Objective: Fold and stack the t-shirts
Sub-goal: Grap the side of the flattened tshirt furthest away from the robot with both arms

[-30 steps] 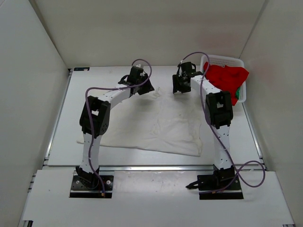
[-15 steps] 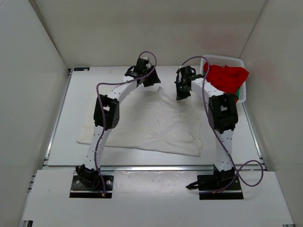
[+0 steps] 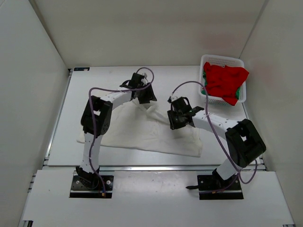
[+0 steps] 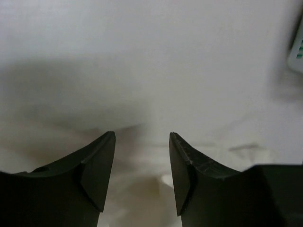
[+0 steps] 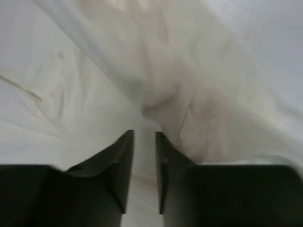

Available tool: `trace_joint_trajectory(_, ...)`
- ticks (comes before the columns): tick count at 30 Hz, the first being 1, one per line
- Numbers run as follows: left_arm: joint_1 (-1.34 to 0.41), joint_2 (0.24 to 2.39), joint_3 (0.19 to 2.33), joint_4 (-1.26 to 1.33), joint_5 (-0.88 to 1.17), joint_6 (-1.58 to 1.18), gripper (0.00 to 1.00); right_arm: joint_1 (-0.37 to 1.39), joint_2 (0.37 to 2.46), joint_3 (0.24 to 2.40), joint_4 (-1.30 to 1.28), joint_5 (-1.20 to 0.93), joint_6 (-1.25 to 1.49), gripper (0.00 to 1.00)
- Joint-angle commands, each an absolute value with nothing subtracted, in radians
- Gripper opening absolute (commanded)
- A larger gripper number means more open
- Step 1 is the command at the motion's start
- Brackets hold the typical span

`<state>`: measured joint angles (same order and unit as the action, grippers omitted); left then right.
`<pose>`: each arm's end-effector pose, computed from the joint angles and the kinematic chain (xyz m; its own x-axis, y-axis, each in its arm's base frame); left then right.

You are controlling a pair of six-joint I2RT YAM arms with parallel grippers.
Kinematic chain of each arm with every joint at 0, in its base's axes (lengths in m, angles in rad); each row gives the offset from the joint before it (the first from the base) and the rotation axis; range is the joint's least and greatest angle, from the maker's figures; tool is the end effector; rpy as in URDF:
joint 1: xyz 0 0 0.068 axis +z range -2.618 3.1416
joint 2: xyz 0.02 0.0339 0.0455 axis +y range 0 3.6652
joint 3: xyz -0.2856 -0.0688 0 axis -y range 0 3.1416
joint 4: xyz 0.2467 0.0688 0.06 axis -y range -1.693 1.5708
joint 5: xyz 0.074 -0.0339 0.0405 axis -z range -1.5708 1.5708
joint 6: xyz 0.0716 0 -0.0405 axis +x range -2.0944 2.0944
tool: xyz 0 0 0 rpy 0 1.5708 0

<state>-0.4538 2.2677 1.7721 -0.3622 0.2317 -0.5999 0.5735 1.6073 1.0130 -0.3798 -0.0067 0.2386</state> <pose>0.4807 -0.2528 0.1593 -0.8782 -0.1830 -0.4418 0.0798 0.8549 -0.5126 0.2939 0.1904 0.1900 -0.8041 -0.2381 -0.5447 -0.3660 0.9203 0.1382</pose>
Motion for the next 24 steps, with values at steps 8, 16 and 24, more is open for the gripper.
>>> trace_joint_trajectory(8,-0.414,1.709,1.151,-0.025,0.23,-0.672,0.61,0.401,1.413,1.003,-0.336,-0.164,0.31,0.26)
trace_joint_trajectory(16,-0.427,1.539,0.977,-0.058,0.212,-0.637,0.61,0.468,1.466,1.058,-0.324,-0.186,0.284,0.33)
trace_joint_trajectory(24,-0.261,1.405,0.79,-0.02,0.293,-0.706,0.61,0.39,1.742,1.31,-0.448,-0.219,0.236,0.33)
